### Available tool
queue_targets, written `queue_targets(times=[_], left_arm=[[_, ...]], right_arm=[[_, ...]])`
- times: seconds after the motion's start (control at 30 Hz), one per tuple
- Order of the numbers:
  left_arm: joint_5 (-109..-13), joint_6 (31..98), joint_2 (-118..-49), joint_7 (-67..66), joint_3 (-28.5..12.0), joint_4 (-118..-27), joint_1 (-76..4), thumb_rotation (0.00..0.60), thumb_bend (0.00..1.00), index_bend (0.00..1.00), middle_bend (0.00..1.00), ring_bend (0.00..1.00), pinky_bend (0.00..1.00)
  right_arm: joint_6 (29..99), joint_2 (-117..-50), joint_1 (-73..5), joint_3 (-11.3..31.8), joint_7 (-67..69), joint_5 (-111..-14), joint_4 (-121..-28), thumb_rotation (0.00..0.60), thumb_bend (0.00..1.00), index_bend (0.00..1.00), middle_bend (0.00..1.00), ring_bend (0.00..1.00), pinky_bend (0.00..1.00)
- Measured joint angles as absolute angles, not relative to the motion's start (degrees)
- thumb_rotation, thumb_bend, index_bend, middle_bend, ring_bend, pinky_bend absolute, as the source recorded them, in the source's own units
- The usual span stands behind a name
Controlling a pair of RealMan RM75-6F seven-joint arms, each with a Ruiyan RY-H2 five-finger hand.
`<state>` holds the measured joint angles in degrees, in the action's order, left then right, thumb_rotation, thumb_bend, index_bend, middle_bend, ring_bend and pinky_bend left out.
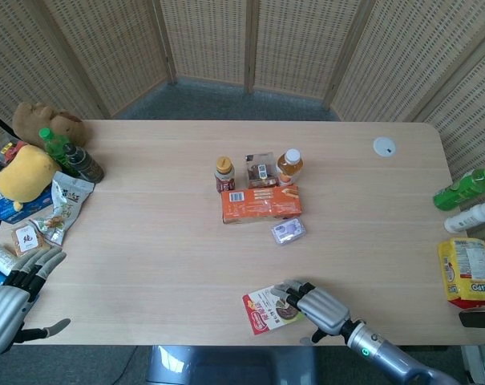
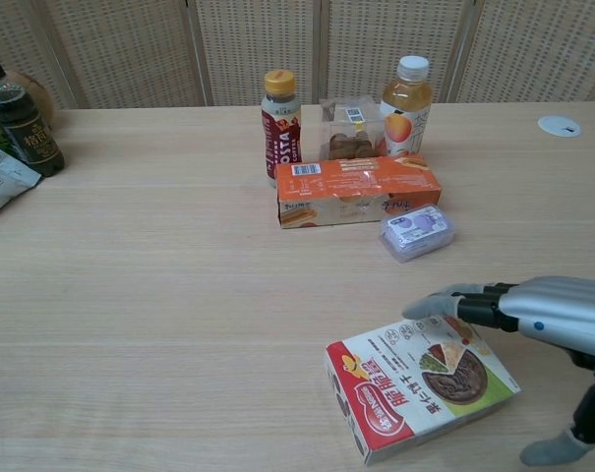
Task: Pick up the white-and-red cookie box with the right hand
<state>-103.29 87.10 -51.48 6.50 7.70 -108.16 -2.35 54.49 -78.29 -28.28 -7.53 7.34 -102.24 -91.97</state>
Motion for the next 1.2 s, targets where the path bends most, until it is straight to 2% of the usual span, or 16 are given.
queue_targets(times=[0.4,0.7,1.2], left_arm=[[-102.6,86.5,-51.9,5.8,7.6,-108.1,-2.5,0.6,0.0,0.04,0.0,0.0,0.0],[-102.1,86.0,-52.0,5.7,7.5,-108.1,-2.7,0.6,0.0,0.04,0.0,0.0,0.0],[-102.4,86.6,-51.5,7.0,7.6,-108.1,-2.7,0.6,0.0,0.04,0.0,0.0,0.0]], right_arm=[[53.4,-82.5,-31.3,-7.6,5.2,-103.0,-88.9,0.6,0.03,0.0,0.0,0.0,0.0],[55.6,-84.9,-32.8,-6.3,6.8,-102.4,-86.3,0.6,0.03,0.0,0.0,0.0,0.0],[56.4,-89.1,-33.3,-7.6,6.3,-101.8,-81.7,0.6,0.03,0.0,0.0,0.0,0.0]])
